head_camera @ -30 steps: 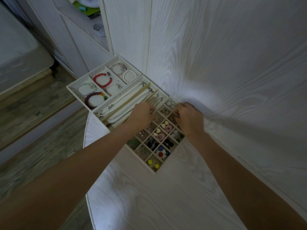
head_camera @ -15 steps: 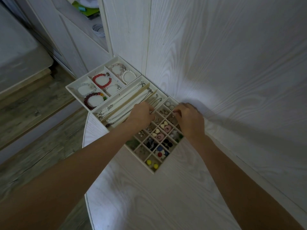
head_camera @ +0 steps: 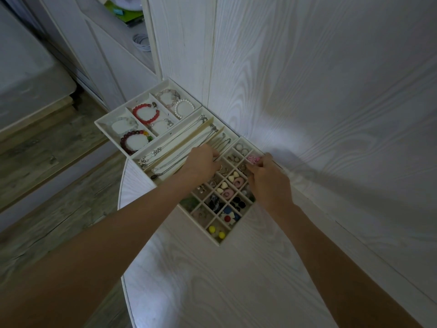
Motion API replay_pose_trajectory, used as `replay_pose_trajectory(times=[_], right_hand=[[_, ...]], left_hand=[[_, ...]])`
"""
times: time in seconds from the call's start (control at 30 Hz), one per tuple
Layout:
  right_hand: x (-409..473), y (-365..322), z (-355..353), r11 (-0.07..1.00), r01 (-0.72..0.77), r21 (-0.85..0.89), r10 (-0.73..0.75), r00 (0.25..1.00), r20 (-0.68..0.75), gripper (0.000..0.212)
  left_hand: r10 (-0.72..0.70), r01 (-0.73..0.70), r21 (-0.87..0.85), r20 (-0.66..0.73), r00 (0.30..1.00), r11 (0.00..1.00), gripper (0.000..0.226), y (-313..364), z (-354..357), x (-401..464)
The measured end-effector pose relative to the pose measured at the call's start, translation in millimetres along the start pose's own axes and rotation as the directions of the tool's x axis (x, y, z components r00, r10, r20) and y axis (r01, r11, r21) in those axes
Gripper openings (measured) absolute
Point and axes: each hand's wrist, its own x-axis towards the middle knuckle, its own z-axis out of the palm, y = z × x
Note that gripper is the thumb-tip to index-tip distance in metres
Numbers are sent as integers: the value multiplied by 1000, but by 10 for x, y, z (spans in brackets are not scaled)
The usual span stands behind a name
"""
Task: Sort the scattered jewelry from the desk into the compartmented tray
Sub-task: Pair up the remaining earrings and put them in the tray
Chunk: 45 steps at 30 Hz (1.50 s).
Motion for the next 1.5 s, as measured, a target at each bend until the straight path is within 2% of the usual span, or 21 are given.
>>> replay_pose_trajectory(times=[0.07, 0.13, 0.3, 0.53, 0.93, 1.0, 1.03, 1.1, 1.17, 1.23, 1.3, 1.4, 1.5], right_hand=[[10, -6, 16, 1000, -7, 1, 7, 1000, 22, 25], [15, -16, 23, 1000, -15, 6, 14, 999, 47, 26], [20, -22, 24, 1000, -29, 12, 28, 997, 73, 28], [26, -10, 21, 999, -20, 28, 19, 999, 36, 32], [71, 3, 90, 998, -38, 46, 36, 999, 35, 27], [56, -6, 70, 997, -34, 71, 33, 999, 21, 28], [48, -12, 51, 993, -39, 107, 40, 999, -2, 28], [30, -32, -20, 970, -80, 231, 97, 993, -63, 27], [13, -51, -119, 904, -139, 404, 188, 978, -85, 28], [-3, -70, -224, 833, -159, 531, 239, 967, -85, 27], [-29, -126, -337, 800, -121, 588, 222, 970, -102, 24], [-85, -257, -481, 742, -25, 670, 138, 984, -117, 22], [-129, -373, -577, 746, 51, 665, 36, 993, -116, 26]], left_hand=[[-7, 7, 7, 3, 1000, 1000, 40, 5, -1, 2], [-5, 5, 5, 2, 1000, 1000, 42, 11, -4, -4], [2, -2, 8, -4, 1000, 1000, 41, 10, -1, 1], [9, -9, 36, -2, 1000, 999, 37, 28, -16, -24], [8, -8, 41, 2, 1000, 999, 30, 37, -22, -40], [5, -6, -35, -22, 1000, 999, 33, 48, -18, -58], [-1, -4, -130, -37, 999, 992, 33, 57, -13, -82], [-34, 18, -422, -30, 999, 906, 24, 74, -18, -151], [-84, 120, -723, 86, 993, 680, 21, 102, -49, -236], [-53, 222, -869, 222, 974, 441, 32, 115, -71, -307], [17, 285, -914, 302, 953, 288, 46, 110, -80, -360], [83, 350, -921, 367, 926, 173, 63, 115, -92, -433], [128, 362, -913, 388, 913, 186, 74, 158, -106, -514]])
